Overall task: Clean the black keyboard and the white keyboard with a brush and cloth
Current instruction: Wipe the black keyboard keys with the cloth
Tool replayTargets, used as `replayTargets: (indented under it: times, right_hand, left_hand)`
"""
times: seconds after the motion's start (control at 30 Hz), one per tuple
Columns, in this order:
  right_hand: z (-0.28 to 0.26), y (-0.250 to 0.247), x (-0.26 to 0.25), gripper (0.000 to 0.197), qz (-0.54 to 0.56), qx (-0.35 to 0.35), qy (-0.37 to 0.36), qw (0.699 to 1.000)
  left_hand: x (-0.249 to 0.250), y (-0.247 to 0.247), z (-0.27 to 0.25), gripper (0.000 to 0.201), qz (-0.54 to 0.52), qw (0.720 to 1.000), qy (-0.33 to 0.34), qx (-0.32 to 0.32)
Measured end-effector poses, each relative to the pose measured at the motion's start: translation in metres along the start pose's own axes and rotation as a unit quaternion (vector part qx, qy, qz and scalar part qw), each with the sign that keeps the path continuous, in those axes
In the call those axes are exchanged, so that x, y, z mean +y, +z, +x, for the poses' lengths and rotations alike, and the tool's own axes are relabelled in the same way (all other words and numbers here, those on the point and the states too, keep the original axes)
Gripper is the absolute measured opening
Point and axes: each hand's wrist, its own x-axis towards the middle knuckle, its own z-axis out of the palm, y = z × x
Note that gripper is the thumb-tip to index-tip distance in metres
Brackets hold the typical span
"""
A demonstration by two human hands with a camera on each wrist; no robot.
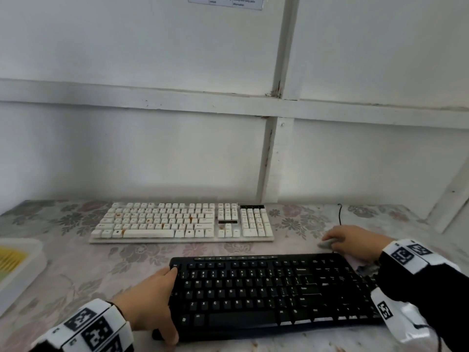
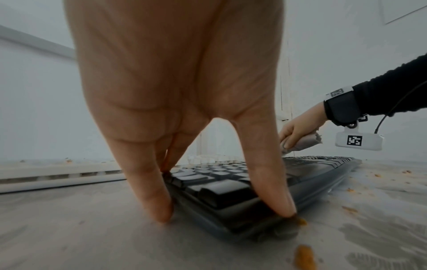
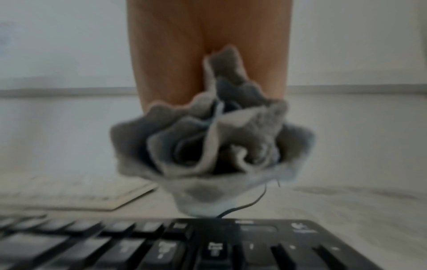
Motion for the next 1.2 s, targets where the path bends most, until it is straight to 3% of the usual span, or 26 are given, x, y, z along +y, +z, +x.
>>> replayTargets:
  times: [0.1,0.23,0.37,0.53,0.6,0.67,0.8,0.97,1.07,1.2]
  right_hand:
    - [-0.001,0.000,0.017,0.028,-0.004,0.027,0.032,0.999]
    - [-0.004,0.012,0.021,0.030,0.028,-0.012,0.005,1.000]
    - [0.003,0.017,0.033,0.032,-0.003,-0.011,0.006,1.000]
    - [0.005,0.020,0.054,0.023,-0.050,-0.006,0.042,0.998]
    - [0.005,0.018,0.055,0.014,-0.075,-0.007,0.082,0.994]
    - [0.005,0.011,0.044,0.026,-0.091,0.026,0.101,0.990]
    - [-0.001,-0.003,-0.034,0.023,0.039,0.097,-0.033,0.994]
    - [-0.005,0.005,-0.176,0.030,0.110,0.038,-0.222,0.968]
    - [-0.003,0.016,-0.240,0.029,0.071,0.026,-0.291,0.954]
    - [0.002,0.028,-0.275,0.026,-0.072,0.022,-0.298,0.952]
  left_hand:
    - [0.004,0.003,-0.002,0.116,0.004,1.000,-0.009,0.002]
    - [0.005,0.006,-0.007,0.115,-0.008,1.000,-0.020,0.017]
    - [-0.004,0.008,-0.006,0.133,-0.048,0.999,-0.025,0.007]
    - [-0.011,0.008,-0.001,0.093,-0.061,0.997,-0.045,0.025]
    - [-0.016,0.006,0.000,0.097,-0.073,0.996,-0.054,0.008]
    - [-0.023,0.005,0.001,0.108,-0.097,0.994,-0.055,-0.011]
    - [-0.026,0.005,0.001,0.095,-0.160,0.986,-0.034,-0.040]
    - [-0.034,0.006,0.000,0.098,-0.186,0.981,-0.029,-0.039]
    - [-0.035,0.008,0.000,0.096,-0.178,0.983,-0.030,-0.026]
    - [-0.033,0.009,-0.001,0.092,-0.179,0.984,-0.023,-0.011]
